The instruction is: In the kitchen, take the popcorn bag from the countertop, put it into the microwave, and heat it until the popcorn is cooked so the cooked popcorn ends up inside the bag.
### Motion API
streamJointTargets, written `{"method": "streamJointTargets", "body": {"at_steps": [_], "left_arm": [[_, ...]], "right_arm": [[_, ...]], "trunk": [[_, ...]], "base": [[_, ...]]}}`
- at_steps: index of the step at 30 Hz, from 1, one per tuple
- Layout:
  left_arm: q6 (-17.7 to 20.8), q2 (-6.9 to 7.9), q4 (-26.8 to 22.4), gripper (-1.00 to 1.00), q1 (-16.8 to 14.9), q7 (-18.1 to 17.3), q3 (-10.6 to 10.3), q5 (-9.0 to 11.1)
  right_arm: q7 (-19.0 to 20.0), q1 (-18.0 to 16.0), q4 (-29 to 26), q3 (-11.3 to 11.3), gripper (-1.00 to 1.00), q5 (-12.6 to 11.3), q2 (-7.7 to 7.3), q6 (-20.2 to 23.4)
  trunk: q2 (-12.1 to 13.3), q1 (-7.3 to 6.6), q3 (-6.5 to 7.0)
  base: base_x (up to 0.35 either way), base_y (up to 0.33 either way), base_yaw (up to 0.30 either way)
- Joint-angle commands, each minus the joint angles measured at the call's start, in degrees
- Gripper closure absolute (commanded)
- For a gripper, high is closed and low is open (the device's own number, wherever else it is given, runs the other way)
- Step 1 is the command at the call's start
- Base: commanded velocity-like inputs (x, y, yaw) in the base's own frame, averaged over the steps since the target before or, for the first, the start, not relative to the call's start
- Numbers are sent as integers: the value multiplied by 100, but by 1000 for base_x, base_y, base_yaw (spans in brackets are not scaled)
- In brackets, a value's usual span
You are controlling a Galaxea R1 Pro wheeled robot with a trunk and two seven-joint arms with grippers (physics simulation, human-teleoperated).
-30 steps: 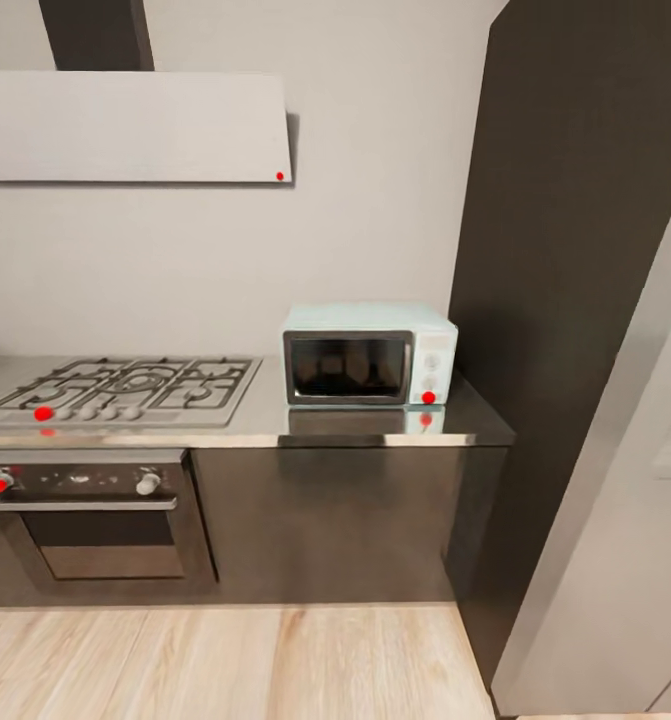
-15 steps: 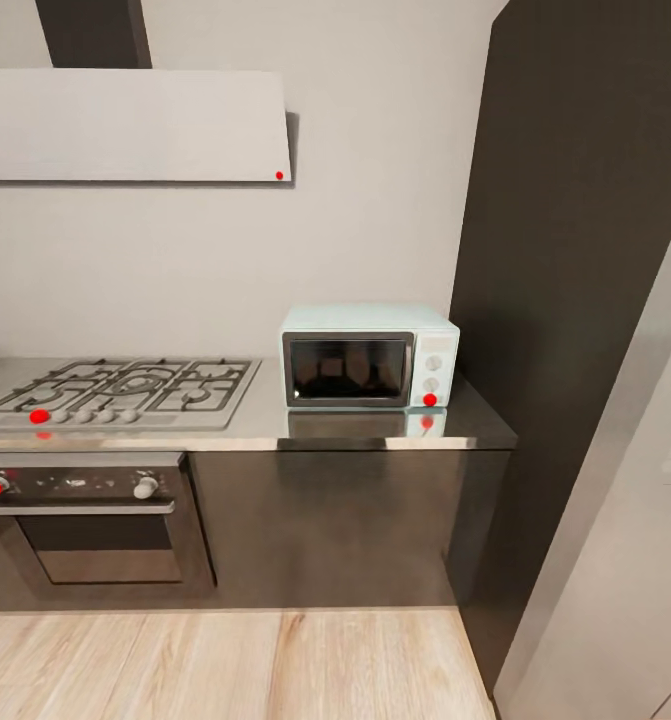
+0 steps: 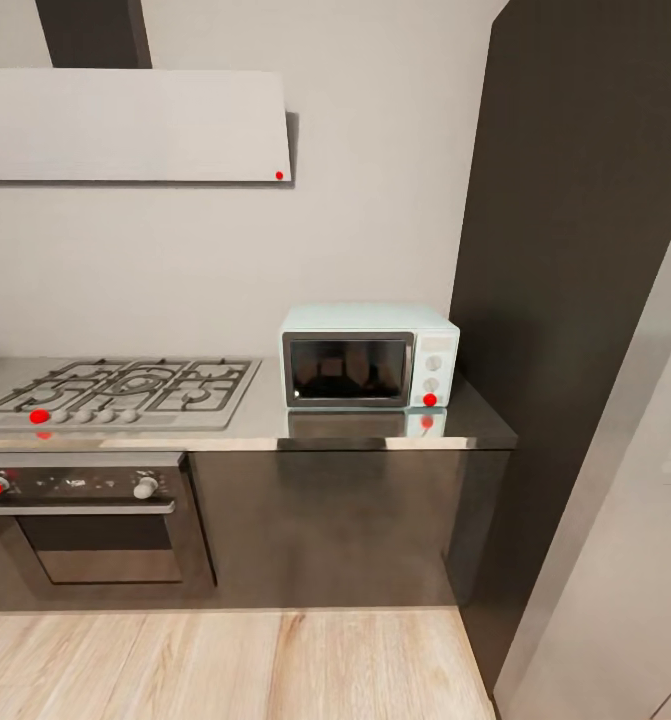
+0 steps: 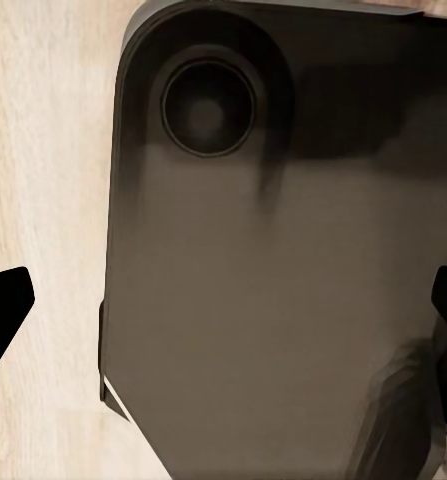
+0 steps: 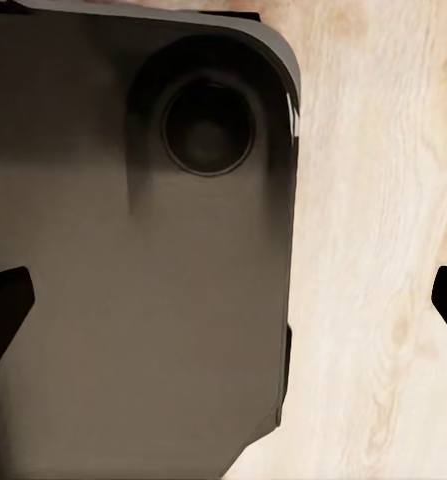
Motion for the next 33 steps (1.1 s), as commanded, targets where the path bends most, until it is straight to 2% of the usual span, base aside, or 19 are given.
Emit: {"method": "streamJointTargets", "body": {"at_steps": [1, 7, 10, 12, 16, 17, 22, 23, 24, 25, 26, 27, 28, 30, 33], "left_arm": [[-3, -1, -8, -100, 3, 1, 7, 51], [-3, -1, -9, -100, 3, 1, 2, 51], [-3, -1, -12, -100, 3, 1, 1, 51], [-3, -1, -11, -100, 3, 1, 1, 51], [-3, -1, -13, -100, 3, 1, 1, 51], [-3, -1, -14, -100, 3, 1, 1, 51], [-3, -1, -14, -100, 3, 1, 3, 51], [-3, -1, -14, -100, 3, 1, 2, 51], [-3, -1, -14, -100, 3, 1, 5, 51], [-3, -1, -11, -100, 3, 1, 8, 51], [-3, -1, -12, -100, 3, 1, 9, 51], [-3, -1, -12, -100, 3, 1, 9, 51], [-3, -1, -12, -100, 3, 1, 10, 51], [-3, -1, -12, -100, 3, 1, 10, 51], [-3, -1, -12, -100, 3, 1, 10, 51]], "right_arm": [[-32, -4, 3, 17, -100, 16, -4, -29], [8, -5, -50, 5, -100, 51, -33, -22], [20, -5, -318, 5, -100, 57, -35, -1], [27, -5, -634, 23, -100, 100, -43, 159], [59, -5, -1876, 158, -100, 529, -45, 807], [65, -5, -2408, 181, -100, 598, -28, 1020], [80, -5, -4198, 225, -100, 657, 12, 2206], [91, -5, -5036, 235, -100, 660, 15, 2584], [103, -5, -5545, 241, -100, 654, 19, 2803], [120, -12, -6487, 252, -100, 643, 23, 3355], [180, -69, -7099, 323, -100, 639, 29, 3896], [280, -231, -7510, 441, -100, 637, 32, 4354], [362, -434, -7668, 512, -100, 632, 36, 4614], [531, -1426, -8016, 650, -100, 618, 51, 5504], [534, -1632, -8456, 674, -100, 650, 114, 5668]], "trunk": [[-2, 0, -4], [-2, 0, -4], [-2, 0, -4], [-2, 0, -4], [-2, 0, -4], [-2, 0, -4], [-2, 0, -4], [-2, 0, -4], [-2, 0, -4], [-2, 0, -4], [-2, 0, -4], [-2, 0, -4], [-2, 0, -4], [-2, 0, -4], [-2, 0, -4]], "base": [[0, 0, 0], [0, 0, 0], [0, 0, 0], [0, 0, 0], [0, 0, 0], [0, 0, 0], [0, 0, 0], [0, 0, 0], [0, 0, 0], [0, 0, 0], [0, 0, 0], [0, 0, 0], [0, 0, 0], [0, 0, 0], [0, 0, 0]]}}
